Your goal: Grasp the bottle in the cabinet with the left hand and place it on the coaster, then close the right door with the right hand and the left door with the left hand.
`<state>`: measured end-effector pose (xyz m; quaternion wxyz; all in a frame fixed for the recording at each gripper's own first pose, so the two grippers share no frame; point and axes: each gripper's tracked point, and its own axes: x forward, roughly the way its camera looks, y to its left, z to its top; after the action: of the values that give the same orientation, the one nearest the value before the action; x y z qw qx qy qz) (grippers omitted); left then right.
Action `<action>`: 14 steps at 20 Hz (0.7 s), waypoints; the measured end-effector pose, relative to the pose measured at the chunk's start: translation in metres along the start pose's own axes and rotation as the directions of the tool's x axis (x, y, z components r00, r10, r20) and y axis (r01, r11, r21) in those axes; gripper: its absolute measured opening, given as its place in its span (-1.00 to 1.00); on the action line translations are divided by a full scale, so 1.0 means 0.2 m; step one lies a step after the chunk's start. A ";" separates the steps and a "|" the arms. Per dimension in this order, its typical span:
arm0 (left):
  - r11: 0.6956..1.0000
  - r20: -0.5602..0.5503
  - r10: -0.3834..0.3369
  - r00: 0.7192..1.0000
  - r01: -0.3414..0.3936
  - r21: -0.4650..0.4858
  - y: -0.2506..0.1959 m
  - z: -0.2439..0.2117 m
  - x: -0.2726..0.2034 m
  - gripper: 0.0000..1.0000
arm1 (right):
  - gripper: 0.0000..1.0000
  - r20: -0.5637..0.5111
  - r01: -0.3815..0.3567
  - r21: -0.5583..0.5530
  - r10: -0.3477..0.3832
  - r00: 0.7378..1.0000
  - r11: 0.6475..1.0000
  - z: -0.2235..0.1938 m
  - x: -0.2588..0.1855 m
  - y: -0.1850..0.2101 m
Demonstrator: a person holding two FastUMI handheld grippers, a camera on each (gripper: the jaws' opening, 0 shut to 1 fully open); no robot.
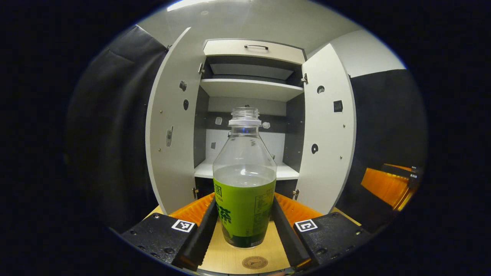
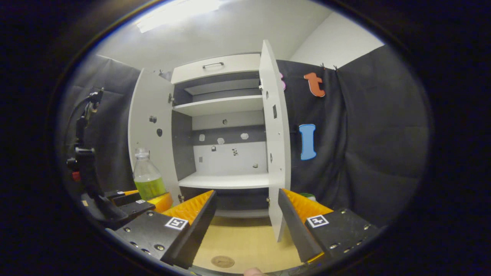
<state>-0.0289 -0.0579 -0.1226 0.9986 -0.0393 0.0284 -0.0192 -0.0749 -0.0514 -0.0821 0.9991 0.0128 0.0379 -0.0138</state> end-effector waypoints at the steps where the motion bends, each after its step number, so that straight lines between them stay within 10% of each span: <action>1: 1.000 -0.018 -0.015 1.000 0.014 -0.010 -0.01 -0.07 0.00 0.60 | 0.94 -0.003 0.012 0.003 -0.012 1.000 1.000 -0.01 0.00 0.00; 14: 0.933 -0.157 -0.299 0.941 0.323 0.157 -0.21 -1.05 0.09 0.60 | 0.94 -0.019 0.187 0.050 -0.186 0.982 0.981 -0.10 0.00 0.04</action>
<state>-0.0250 -0.1163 -0.3288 0.9783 0.0486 0.0853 -0.1822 -0.0752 -0.0438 -0.1027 0.9925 0.0348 0.0455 -0.1083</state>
